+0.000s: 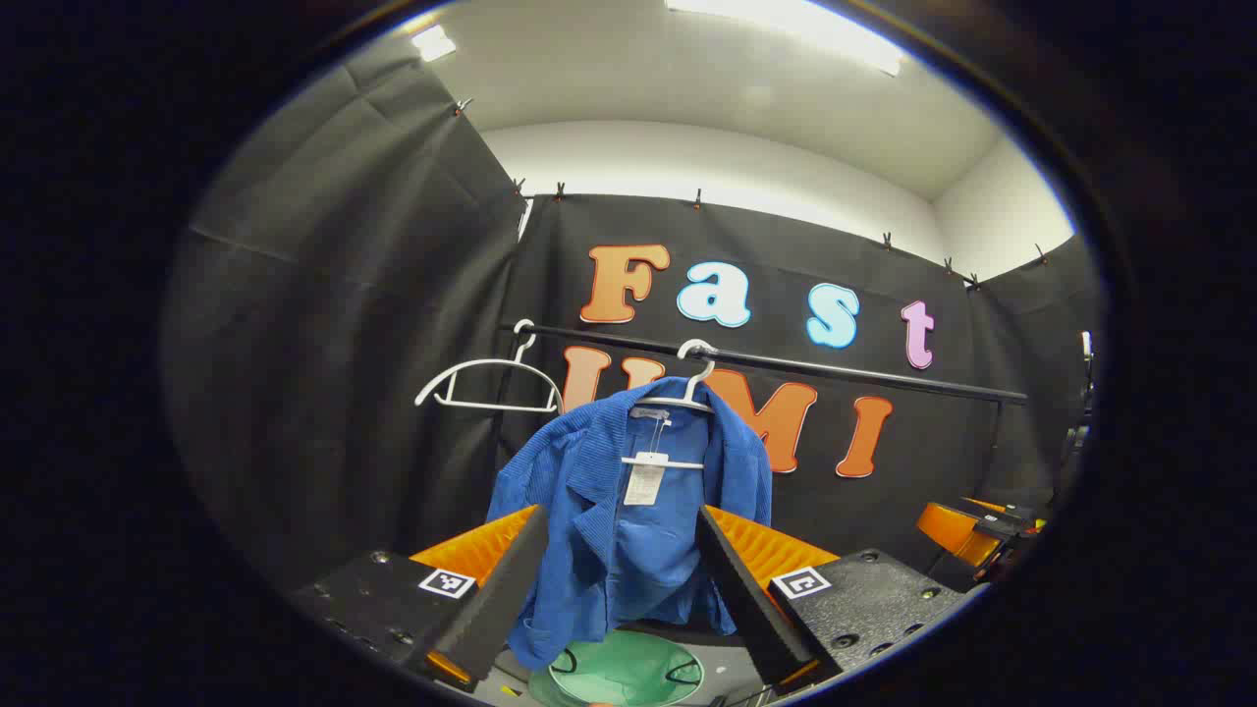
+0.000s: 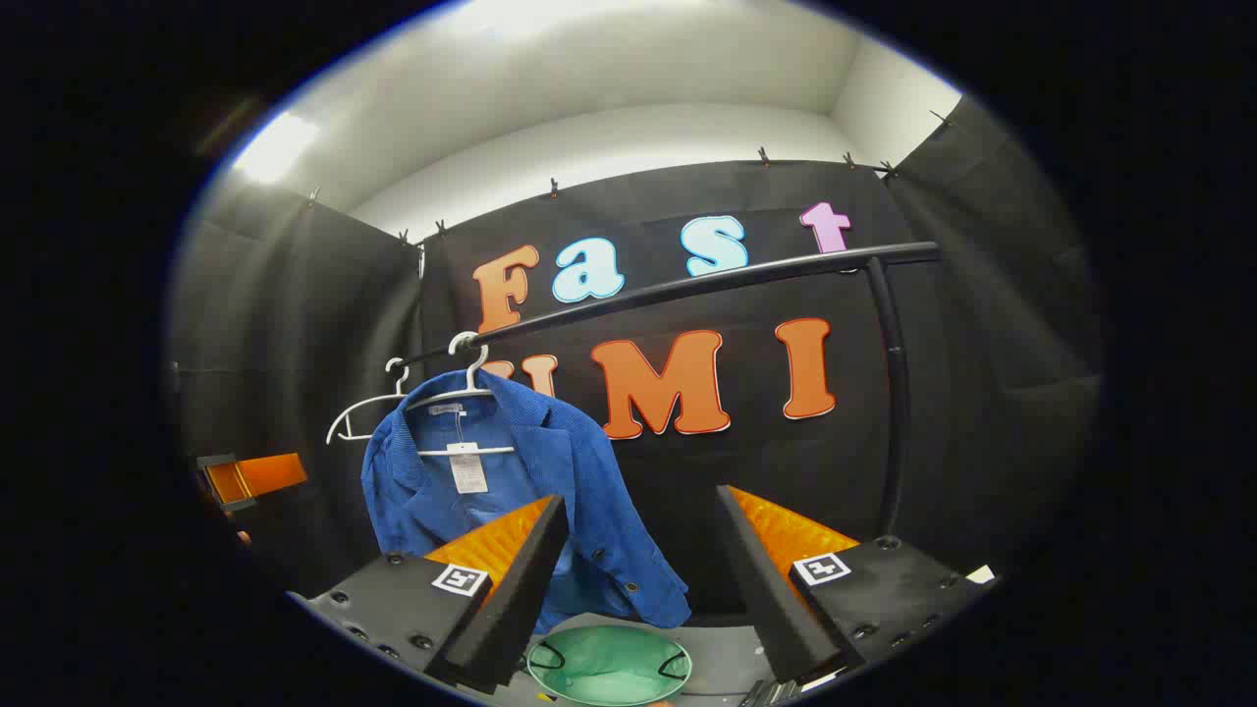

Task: Grasp the clothes on the hanger with both hands and then place them into the laundry hamper below.

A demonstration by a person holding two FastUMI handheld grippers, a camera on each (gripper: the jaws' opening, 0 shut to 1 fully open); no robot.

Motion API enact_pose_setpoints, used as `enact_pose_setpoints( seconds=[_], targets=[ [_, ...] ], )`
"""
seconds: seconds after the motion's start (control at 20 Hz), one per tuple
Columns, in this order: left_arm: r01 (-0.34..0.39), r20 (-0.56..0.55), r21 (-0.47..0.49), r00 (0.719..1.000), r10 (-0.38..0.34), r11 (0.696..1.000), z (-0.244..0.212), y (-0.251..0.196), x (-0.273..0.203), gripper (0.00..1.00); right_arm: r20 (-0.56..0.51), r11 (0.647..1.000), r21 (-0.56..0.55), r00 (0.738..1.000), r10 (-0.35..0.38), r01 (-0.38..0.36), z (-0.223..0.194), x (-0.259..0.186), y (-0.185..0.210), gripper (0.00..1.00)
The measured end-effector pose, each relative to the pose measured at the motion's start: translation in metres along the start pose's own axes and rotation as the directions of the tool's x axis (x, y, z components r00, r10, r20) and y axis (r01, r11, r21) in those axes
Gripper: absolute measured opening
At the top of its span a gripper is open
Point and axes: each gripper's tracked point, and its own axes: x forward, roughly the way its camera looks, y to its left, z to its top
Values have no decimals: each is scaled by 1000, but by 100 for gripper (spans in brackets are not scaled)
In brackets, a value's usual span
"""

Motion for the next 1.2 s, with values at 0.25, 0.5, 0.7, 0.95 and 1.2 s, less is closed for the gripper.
enact_pose_setpoints(
  seconds=[0.25, 0.5, 0.7, 0.95, 1.2],
  targets=[
    [23, 26, -57, 999, -22, 998, 33, -5, 5, 92, 24, 997, -29, 998, 65, -65, 23, 24, 14, 97],
    [18, 59, 5, 998, -18, 1000, 51, 10, 30, 95, 64, 991, -126, 996, 55, -47, 36, 45, 28, 97],
    [68, 31, -5, 997, -67, 998, 38, 13, 64, 92, 41, 994, -106, 999, 23, -19, 22, 61, 42, 97],
    [132, -14, -19, 991, -133, 991, 21, 17, 99, 95, 60, 993, -111, 998, -32, 39, 20, 84, 56, 96],
    [207, -53, -35, 977, -208, 978, -2, 22, 124, 95, 62, 991, -102, 995, -78, 84, 4, 108, 73, 96]
  ],
)
